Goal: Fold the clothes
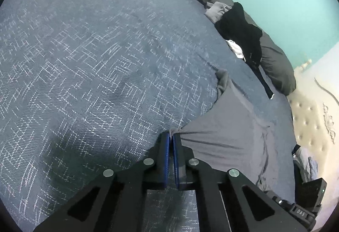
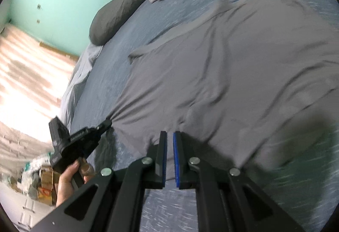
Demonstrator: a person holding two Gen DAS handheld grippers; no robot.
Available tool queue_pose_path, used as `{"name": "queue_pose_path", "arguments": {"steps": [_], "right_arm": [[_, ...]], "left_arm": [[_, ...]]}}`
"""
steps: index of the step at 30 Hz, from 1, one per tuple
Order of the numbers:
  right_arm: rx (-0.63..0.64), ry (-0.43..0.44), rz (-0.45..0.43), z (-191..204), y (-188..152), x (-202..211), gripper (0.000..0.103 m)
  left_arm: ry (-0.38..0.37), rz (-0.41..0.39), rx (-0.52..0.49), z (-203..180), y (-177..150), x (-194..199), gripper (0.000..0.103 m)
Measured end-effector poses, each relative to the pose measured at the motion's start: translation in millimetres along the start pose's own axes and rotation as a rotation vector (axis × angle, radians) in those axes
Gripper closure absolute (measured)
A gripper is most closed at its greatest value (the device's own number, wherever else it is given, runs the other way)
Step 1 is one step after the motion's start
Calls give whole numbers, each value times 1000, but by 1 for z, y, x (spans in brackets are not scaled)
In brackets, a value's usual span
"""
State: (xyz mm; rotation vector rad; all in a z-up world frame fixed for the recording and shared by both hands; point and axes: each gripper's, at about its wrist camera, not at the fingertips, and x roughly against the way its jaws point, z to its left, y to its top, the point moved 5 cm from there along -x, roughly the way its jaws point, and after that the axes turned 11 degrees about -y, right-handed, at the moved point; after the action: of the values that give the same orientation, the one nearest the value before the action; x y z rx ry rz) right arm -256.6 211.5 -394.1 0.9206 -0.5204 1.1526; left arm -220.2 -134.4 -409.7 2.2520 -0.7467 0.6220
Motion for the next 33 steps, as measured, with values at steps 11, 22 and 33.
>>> {"name": "queue_pose_path", "arguments": {"steps": [11, 22, 33], "right_arm": [[-263, -146, -192, -111, 54, 81, 69], [-434, -202, -196, -180, 47, 88, 69], [-419, -206, -192, -188, 55, 69, 97]], "left_arm": [[18, 1, -4, -2, -2, -4, 99], [26, 3, -4, -4, -2, -8, 99], [29, 7, -5, -4, -3, -9, 99]]}}
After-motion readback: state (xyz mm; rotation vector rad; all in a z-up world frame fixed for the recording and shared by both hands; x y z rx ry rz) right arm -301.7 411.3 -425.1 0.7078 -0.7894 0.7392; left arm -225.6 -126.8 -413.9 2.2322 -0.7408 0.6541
